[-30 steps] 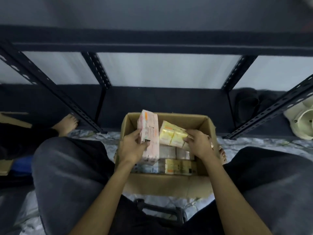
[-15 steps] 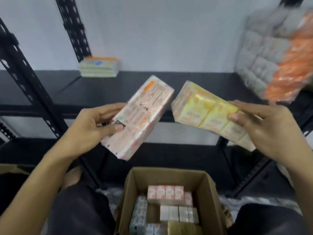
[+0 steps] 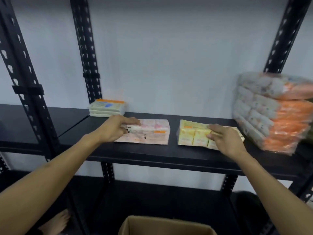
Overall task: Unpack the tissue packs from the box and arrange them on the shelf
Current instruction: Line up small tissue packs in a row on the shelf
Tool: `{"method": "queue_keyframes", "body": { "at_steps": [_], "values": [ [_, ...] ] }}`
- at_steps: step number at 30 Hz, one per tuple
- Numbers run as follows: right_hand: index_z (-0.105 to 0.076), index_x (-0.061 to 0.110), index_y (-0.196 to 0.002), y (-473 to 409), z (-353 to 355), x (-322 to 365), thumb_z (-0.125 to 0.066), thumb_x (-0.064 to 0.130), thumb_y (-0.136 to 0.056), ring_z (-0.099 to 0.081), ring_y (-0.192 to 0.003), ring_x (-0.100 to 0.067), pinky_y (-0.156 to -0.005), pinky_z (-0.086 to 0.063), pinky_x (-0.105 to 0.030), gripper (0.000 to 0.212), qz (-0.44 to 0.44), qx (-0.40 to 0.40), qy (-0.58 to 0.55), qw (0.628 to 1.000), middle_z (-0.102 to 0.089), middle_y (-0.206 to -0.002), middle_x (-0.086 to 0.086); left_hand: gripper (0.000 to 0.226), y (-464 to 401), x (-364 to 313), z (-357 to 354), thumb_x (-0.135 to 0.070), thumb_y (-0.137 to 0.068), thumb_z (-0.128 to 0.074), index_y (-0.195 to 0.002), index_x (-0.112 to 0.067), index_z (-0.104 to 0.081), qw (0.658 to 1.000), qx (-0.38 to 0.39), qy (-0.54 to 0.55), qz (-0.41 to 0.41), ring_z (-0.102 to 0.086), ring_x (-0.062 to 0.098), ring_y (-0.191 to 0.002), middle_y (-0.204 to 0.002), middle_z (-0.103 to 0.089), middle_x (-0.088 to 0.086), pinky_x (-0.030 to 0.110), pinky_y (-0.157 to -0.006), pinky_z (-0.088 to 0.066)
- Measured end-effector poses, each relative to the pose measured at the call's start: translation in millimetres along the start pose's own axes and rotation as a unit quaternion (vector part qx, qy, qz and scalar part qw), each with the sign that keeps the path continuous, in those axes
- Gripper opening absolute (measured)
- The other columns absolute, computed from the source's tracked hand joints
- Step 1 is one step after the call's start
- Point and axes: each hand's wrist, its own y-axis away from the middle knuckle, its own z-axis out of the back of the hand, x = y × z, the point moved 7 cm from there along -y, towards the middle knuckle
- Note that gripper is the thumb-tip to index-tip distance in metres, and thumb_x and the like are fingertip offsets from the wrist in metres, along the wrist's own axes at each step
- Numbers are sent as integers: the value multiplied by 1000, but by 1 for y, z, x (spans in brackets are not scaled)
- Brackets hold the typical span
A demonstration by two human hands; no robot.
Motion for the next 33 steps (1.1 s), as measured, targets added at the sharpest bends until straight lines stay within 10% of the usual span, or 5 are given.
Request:
{"method": "queue_keyframes", "body": {
  "at_steps": [5,14,22,26,33],
  "values": [
    [-69,17,-128,-24,-18,-1,-76,20,-88,-42,-140,-7,-113,-21,-17,41,1,-2,-72,997,-60,-140,5,65,-23,2,-12,13,-83,-60,-126,-35,-69,999,-24,18,13,-34,-8,-136,-143,-53,-20,14,-112,-26],
    [-68,22,-129,-47,-31,-3,-77,26,-87,-45,-139,-11,-120,-26,-28,43,16,3,-45,999,-59,-141,8,29,-50,-17,-5,-45,-93,-60,-111,-28,-75,992,-96,-75,40,-62,15,-114,-119,-72,-10,32,-97,-46],
    [-68,25,-128,-52,-33,-8,-78,33,-86,-47,-137,-16,-120,-31,-41,45,13,-2,-55,998,-61,-138,11,72,-111,-26,-54,-74,-96,-24,-129,-24,-63,972,1,-187,142,-60,29,-116,-127,-66,4,44,-96,-42],
    [-67,31,-124,-54,-36,-9,-63,64,-87,-47,-134,-15,-121,-25,-43,50,13,-16,-47,999,-62,-134,15,68,-113,-20,-52,-71,-97,-30,-108,-18,-72,963,-102,-203,145,-60,28,-97,-107,-72,7,43,-93,-38],
    [-66,24,-117,-53,-39,3,-53,53,-97,-52,-123,-14,-107,-18,-35,37,37,-74,28,996,-63,-126,11,57,-93,-31,-53,-63,-101,-33,-99,-17,-66,937,-250,-241,31,-62,24,-89,-90,-69,1,40,-94,-35]
  ]
}}
